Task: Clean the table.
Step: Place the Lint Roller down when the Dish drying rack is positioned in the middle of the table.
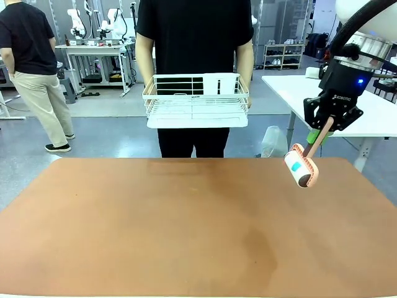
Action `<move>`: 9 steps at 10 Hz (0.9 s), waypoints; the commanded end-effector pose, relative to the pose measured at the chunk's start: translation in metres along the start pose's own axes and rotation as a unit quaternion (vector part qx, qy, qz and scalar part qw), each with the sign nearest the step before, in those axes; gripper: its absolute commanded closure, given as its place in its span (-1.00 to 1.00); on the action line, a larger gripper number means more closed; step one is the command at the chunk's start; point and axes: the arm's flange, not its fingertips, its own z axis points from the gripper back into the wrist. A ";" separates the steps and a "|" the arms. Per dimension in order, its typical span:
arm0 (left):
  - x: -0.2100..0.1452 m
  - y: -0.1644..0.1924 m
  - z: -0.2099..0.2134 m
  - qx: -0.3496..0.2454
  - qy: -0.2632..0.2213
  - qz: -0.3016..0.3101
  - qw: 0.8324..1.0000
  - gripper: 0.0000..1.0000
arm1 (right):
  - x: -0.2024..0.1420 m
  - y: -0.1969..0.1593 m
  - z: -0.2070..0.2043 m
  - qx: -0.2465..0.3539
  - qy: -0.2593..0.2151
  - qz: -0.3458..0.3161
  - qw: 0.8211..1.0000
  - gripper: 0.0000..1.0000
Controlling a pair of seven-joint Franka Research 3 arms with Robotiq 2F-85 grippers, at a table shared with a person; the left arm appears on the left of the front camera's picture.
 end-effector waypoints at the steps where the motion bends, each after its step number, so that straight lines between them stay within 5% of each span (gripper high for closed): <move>1: -0.002 -0.002 0.003 -0.003 -0.001 -0.004 1.000 -1.00 | -0.003 0.003 0.002 0.000 -0.004 -0.008 1.000 0.59; 9: -0.002 -0.002 0.003 -0.003 -0.001 -0.004 1.000 -1.00 | -0.003 0.003 0.002 0.000 -0.004 -0.008 1.000 0.59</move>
